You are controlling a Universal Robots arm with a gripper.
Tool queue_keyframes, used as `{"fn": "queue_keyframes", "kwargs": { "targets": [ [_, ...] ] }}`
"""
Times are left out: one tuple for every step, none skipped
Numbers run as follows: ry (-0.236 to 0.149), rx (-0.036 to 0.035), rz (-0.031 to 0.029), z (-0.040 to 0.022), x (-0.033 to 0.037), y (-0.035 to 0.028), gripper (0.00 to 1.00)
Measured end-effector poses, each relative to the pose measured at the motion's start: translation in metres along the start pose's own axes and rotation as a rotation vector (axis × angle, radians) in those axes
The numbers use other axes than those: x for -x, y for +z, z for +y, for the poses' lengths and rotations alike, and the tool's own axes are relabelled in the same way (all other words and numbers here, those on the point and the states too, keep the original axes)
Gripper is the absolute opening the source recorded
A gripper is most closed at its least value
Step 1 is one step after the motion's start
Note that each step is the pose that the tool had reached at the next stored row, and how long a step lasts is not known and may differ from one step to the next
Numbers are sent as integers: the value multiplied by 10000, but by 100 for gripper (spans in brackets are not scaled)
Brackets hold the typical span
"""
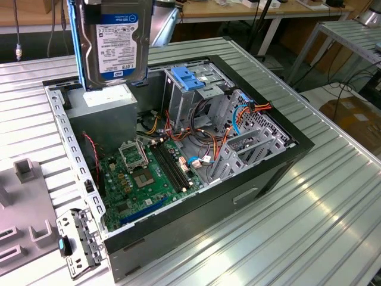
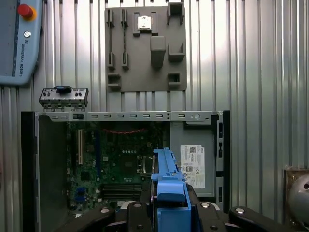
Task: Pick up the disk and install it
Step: 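Pick up the disk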
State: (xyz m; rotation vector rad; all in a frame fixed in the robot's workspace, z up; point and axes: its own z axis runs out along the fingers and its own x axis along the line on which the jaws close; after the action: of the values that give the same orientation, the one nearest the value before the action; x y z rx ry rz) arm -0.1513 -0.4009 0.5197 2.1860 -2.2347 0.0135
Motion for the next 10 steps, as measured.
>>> {"fn": "queue_keyframes", "kwargs": {
  "targets": [
    [5,0,3,-44,1,1,37],
    [7,0,5,-70,1,1,37],
    [10,0,5,-98,2,2,37],
    [11,-1,6,-126,2,3,37],
    [16,0,8,-159,3,3,37],
    [22,0,10,-220,4,5,37],
    [25,-1,11,-250,5,6,37],
    [29,0,11,-280,6,7,37],
    [33,0,10,-318,6,9,37],
    [37,0,11,-345,7,9,37]
  ]
}}
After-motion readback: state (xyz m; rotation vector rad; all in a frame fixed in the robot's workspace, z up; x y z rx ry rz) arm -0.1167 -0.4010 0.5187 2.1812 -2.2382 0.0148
